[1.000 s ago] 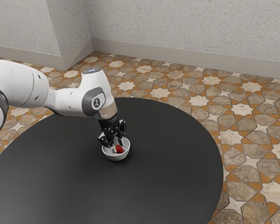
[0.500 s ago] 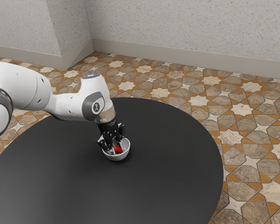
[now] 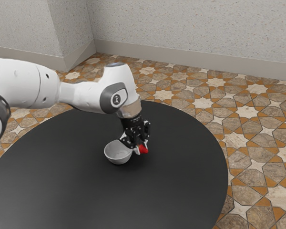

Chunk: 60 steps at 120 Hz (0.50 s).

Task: Take strawberry from the bowl

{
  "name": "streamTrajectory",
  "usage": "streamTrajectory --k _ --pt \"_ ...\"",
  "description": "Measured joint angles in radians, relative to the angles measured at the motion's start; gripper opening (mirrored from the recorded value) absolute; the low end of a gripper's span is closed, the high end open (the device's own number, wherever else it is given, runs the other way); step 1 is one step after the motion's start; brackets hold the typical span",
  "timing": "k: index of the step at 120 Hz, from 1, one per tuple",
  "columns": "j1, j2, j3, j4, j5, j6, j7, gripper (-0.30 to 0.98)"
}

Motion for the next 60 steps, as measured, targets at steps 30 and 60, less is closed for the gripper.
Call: streamTrajectory --k 30,60 --pt "-0.021 0.123 -0.012 0.091 0.002 -0.024 -0.001 0.16" --pt "-0.023 -0.150 0.019 0.091 -0.001 -0.147 0.121 0.52"
